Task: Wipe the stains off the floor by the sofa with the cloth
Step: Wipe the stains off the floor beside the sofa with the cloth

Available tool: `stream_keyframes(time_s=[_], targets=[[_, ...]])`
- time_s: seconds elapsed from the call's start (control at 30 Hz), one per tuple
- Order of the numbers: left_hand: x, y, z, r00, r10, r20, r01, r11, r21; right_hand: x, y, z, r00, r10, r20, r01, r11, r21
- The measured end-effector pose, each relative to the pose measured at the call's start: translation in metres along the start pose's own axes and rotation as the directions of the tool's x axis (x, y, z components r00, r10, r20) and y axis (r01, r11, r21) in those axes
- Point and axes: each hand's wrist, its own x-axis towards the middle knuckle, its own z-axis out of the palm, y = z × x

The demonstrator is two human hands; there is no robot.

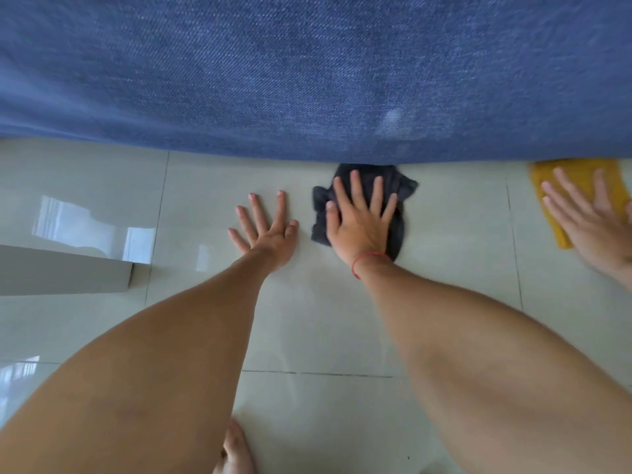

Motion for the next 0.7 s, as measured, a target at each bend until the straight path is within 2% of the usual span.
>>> stream_keyframes(time_s=[0.1,0.2,0.27,0.33,0.4,0.5,0.63,0.7], targets=[[0.001,0.000,-0.002,1.000,-0.010,0.017,0.010,1.000,0.008,-0.027,-0.012,0.009,0.992,-0.125,0.004,0.125,0.992,0.008],[0.001,-0.002,-0.002,1.000,0.001,0.030,-0.001,1.000,0.008,-0.048,0.013,0.009,0.952,-0.307,-0.003,0.307,0.952,0.001],[0.001,-0.004,-0.003,0.999,0.004,0.037,-0.004,1.000,-0.005,-0.055,0.040,0.004,0.928,-0.372,-0.007,0.372,0.928,-0.013],[0.000,-0.005,-0.003,0.999,0.010,0.044,-0.009,1.000,-0.004,-0.062,0.071,-0.003,0.957,-0.288,-0.020,0.288,0.957,-0.036],[-0.001,-0.005,-0.004,0.999,0.015,0.045,-0.014,1.000,-0.008,-0.064,0.099,-0.014,0.994,-0.101,-0.032,0.099,0.993,-0.063],[-0.001,-0.005,-0.004,0.999,0.014,0.046,-0.014,1.000,0.000,-0.051,0.117,-0.023,0.996,0.086,0.001,-0.085,0.993,-0.085],[-0.001,-0.003,-0.004,0.998,0.019,0.052,-0.018,1.000,-0.007,-0.010,0.088,-0.017,0.971,0.237,-0.015,-0.237,0.972,-0.004],[0.000,-0.003,-0.005,0.998,0.017,0.057,-0.016,1.000,-0.010,0.009,0.064,-0.016,0.979,0.201,-0.008,-0.201,0.979,0.013]])
